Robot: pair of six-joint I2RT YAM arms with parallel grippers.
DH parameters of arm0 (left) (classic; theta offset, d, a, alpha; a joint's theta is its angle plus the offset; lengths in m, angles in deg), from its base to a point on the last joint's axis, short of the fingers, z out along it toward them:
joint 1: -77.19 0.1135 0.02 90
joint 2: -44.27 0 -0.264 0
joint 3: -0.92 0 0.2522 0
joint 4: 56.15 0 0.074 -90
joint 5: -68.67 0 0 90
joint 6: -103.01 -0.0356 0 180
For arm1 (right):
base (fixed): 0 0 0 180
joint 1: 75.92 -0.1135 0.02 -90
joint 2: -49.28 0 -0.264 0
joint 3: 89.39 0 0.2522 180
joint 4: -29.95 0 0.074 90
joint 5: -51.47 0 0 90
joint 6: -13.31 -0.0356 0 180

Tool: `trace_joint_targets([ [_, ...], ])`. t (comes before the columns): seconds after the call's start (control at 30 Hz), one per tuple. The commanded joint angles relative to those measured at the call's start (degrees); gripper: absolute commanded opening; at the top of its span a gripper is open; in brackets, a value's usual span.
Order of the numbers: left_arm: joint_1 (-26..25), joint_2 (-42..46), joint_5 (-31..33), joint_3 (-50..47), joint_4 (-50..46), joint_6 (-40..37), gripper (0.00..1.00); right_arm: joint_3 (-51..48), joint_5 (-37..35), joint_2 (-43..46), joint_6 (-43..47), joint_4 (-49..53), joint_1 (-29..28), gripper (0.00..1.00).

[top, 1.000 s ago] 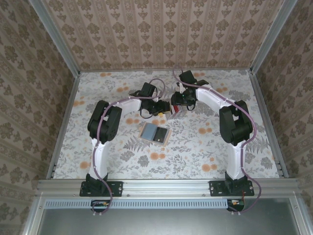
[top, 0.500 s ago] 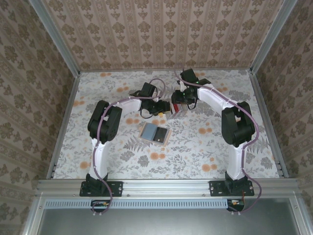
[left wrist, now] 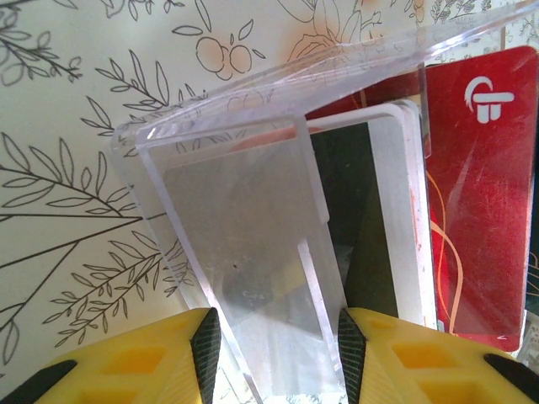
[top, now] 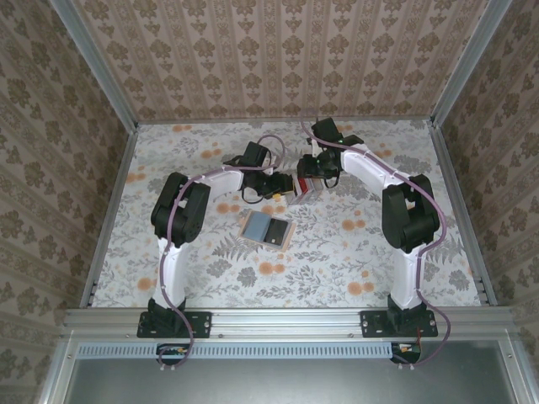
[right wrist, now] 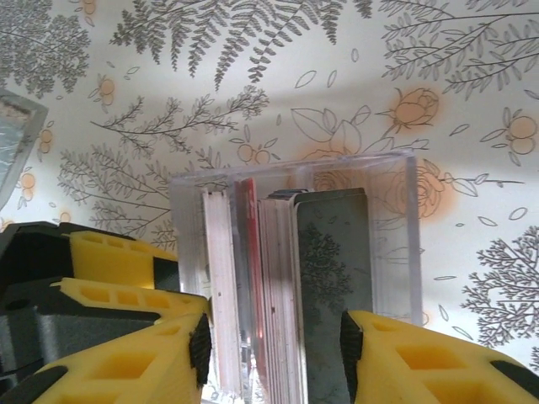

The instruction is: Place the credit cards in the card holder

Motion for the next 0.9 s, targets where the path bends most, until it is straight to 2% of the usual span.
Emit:
trace_joint_targets([
  [0.0, -0.6, -1.0, 0.5, -0.8, 0.2, 0.6, 0.44, 1.6, -1.7, -0.1, 1.5, 3.6, 0.3, 0.49],
  [0.3, -1.0, -1.0, 0.4, -0.5, 0.1, 0.9, 0.44, 2.0, 2.2, -3.0, 0.4, 2.5, 0.1, 0.50],
  [0.87, -1.6, -1.4, 0.1, 0.2, 0.2, 1.4, 0.44, 1.1, 2.9, 0.6, 0.6, 2.1, 0.0, 0.41],
])
